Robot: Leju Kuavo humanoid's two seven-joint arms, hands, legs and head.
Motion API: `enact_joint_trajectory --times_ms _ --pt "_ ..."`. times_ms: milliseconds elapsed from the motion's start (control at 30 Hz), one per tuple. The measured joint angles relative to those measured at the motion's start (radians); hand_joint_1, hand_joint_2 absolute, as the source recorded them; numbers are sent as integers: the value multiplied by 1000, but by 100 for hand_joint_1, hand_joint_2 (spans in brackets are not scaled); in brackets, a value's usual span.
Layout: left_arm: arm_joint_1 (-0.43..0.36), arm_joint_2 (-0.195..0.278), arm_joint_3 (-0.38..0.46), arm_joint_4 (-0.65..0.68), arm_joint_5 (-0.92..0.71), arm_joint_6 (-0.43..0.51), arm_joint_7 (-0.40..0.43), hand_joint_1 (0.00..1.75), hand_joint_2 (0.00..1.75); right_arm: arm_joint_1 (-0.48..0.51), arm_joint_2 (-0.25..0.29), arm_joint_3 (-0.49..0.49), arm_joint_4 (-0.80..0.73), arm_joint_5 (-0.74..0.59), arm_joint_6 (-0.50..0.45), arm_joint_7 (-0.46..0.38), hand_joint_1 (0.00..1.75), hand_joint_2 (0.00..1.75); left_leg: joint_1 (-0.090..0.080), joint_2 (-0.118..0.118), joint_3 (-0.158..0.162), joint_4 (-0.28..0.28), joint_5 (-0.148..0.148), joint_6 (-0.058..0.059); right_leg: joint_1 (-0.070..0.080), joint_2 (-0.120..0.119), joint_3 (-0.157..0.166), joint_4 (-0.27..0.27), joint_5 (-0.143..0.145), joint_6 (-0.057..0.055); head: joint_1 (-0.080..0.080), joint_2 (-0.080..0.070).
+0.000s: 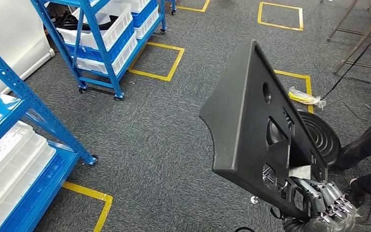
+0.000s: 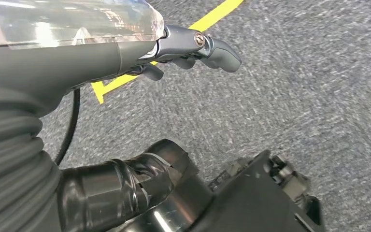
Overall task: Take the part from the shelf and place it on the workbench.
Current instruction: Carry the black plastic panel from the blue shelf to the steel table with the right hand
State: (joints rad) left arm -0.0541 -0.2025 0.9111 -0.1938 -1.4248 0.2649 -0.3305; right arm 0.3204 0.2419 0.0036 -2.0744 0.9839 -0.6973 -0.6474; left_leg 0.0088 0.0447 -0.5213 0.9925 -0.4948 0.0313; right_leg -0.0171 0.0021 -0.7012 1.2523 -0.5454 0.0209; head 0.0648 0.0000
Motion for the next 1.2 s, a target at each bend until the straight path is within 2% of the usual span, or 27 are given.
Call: enact_joint_trajectory --times_ms 33,100,133,200,233,267,300,333,400,433,467,500,533,600,667,733,767,833,867,933,967,1000,1033,1100,1133,1167,1200 --pt "-1 0 0 0 0 -1 -1 0 175 0 0 -1 0 -2 0 0 175 175 0 8 3 1 -3 -3 -1 -14 39 -71 33 -1 0 0" --pt "-3 -1 0 0 0 -1 -4 0 175 2 0 -4 0 -12 0 0 175 175 -4 20 9 4 -10 -13 6 -45 100 -186 67 -7 0 0" --pt "-4 -1 0 0 0 0 -6 0 175 5 0 -8 -1 -20 0 0 175 175 -7 26 11 5 -13 -19 10 -54 113 -214 69 -11 0 0" --pt "-6 -3 0 0 0 3 -9 0 175 13 0 -17 -4 -33 0 0 175 175 -8 39 14 4 -17 -28 14 -41 111 -220 68 -20 -1 0" --pt "-7 -4 0 0 0 5 -10 0 175 17 0 -21 -6 -37 0 0 175 175 -6 38 15 7 -22 -33 13 -33 111 -223 69 -25 -1 0" --pt "-8 -5 0 0 0 7 -11 0 175 19 0 -24 -8 -40 0 0 175 175 -4 26 10 23 -36 -38 11 -25 112 -225 71 -32 -1 0" --pt "-9 -5 0 0 0 8 -11 0 175 20 0 -26 -11 -41 0 0 175 175 -1 9 -2 53 -58 -42 8 -18 113 -228 73 -38 -1 0" --pt "-8 -6 0 0 0 8 -11 0 175 21 0 -28 -13 -42 0 0 175 175 1 -12 -28 111 -91 -45 7 -10 114 -230 74 -43 -1 0" --pt "-6 -7 0 0 0 9 -8 0 175 22 0 -30 -15 -42 0 0 175 175 2 -32 -97 255 -154 -47 9 8 114 -229 74 -48 -1 0" --pt "-5 -7 0 0 0 9 -7 0 175 22 0 -31 -15 -41 0 0 175 175 2 -35 -124 306 -165 -48 10 18 114 -228 74 -48 -1 0" --pt "-5 -7 0 0 0 9 -4 0 175 23 0 -32 -15 -41 0 0 175 175 2 -36 -132 314 -154 -47 11 29 115 -228 73 -49 -1 0" --pt "-5 -7 0 0 0 9 -3 0 175 23 0 -33 -15 -41 0 0 175 175 2 -37 -118 278 -122 -45 11 40 117 -227 73 -48 -1 0" --pt "-5 -7 1 0 0 9 -1 0 175 23 0 -33 -15 -40 0 0 175 175 2 -44 -90 212 -79 -43 11 51 120 -226 72 -48 -1 0" --pt "-4 -7 2 0 0 8 2 0 175 22 0 -33 -15 -39 0 0 175 175 5 -85 -33 76 -19 -36 11 72 119 -222 71 -42 -1 0" --pt "-4 -7 5 0 0 7 3 0 175 23 0 -33 -15 -37 0 0 175 175 3 -115 -14 25 -9 -30 8 88 111 -219 73 -30 -1 0" --pt "-6 -7 8 0 0 7 2 0 175 25 0 -33 -16 -33 0 0 175 175 1 -103 -13 17 -5 -20 4 101 105 -219 76 -16 -1 0" --pt "-6 -7 9 0 0 7 2 0 175 26 0 -33 -16 -31 0 0 175 175 2 -94 -10 13 -2 -13 4 96 103 -215 74 -12 -1 0" --pt "-6 -7 10 0 0 7 1 0 175 27 1 -33 -16 -28 0 0 175 175 4 -76 -7 2 5 0 5 64 89 -183 50 -7 0 0" --pt "-5 -7 11 0 0 7 0 0 175 28 1 -33 -16 -27 0 0 175 175 3 -68 -7 2 5 2 6 43 70 -142 25 -5 1 0" --pt "-3 -6 15 0 0 8 0 0 175 28 1 -33 -16 -25 0 0 175 175 -1 -47 -8 2 4 6 5 16 12 -19 -36 0 2 0" --pt "-1 -6 16 0 0 8 0 0 175 28 1 -33 -15 -25 0 0 175 175 -3 -34 -8 2 3 7 3 10 -13 33 -54 2 2 0" --pt "-1 -5 17 0 0 8 0 0 175 29 1 -33 -15 -25 0 0 175 175 -4 -22 -7 2 2 7 2 7 -20 51 -52 4 2 0" --pt "-1 -4 18 0 0 8 0 0 175 29 1 -33 -14 -25 0 0 175 175 -5 -12 -6 3 0 6 2 4 -9 33 -33 3 2 0" --pt "-2 -4 18 0 0 8 0 0 175 29 1 -33 -14 -25 0 0 175 175 -6 6 0 3 -5 3 4 -17 64 -102 29 -2 2 0" --pt "-3 -4 18 0 0 8 0 0 175 29 1 -33 -14 -25 0 0 175 175 -8 12 3 3 -8 -1 8 -31 98 -165 50 -6 2 0" --pt "-3 -4 18 0 0 8 1 0 175 29 1 -33 -14 -25 0 0 175 175 -9 18 5 4 -10 -5 13 -41 122 -210 61 -12 2 0" --pt "-4 -4 18 0 0 9 1 0 175 29 1 -33 -14 -26 0 0 175 175 -10 24 7 4 -12 -10 17 -45 130 -228 60 -16 2 0"
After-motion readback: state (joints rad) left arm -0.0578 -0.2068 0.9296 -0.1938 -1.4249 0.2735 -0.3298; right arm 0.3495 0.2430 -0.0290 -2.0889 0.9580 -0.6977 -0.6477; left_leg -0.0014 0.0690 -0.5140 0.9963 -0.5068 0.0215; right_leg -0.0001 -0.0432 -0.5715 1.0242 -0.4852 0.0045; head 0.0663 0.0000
